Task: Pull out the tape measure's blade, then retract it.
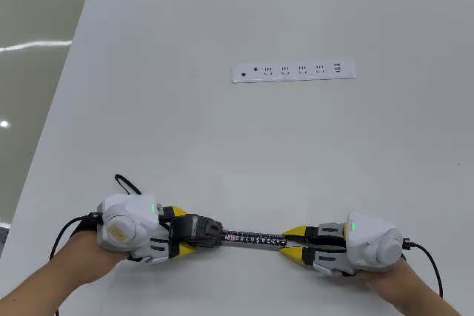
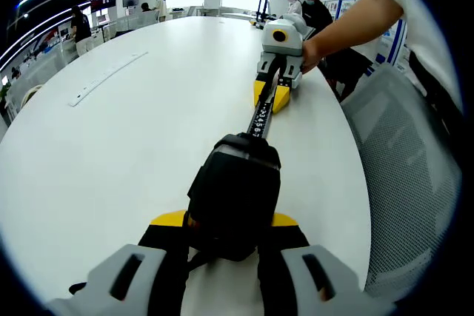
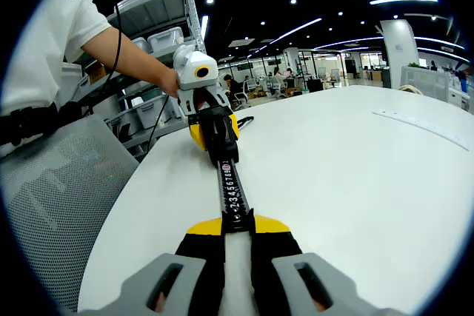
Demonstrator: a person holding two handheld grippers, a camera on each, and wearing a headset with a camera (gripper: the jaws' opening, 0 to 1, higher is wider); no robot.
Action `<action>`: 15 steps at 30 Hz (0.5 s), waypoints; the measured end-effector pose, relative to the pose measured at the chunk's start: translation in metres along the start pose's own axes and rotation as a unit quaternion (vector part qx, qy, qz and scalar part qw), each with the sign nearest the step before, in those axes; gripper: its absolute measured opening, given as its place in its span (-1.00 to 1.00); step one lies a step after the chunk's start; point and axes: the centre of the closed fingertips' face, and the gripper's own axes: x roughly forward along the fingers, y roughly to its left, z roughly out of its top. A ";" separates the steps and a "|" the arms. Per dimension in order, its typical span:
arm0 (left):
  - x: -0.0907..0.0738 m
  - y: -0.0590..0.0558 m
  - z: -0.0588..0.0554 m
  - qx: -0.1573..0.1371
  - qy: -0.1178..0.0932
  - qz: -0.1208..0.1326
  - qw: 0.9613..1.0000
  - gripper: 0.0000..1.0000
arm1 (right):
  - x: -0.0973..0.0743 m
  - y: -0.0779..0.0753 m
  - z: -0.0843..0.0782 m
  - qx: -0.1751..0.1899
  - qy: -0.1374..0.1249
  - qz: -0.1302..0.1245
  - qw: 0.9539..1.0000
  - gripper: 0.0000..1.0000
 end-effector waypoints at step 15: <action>0.001 0.000 0.000 0.001 0.000 -0.001 1.000 -0.36 | -0.011 0.000 -0.004 0.003 -0.002 -0.003 1.000 -0.81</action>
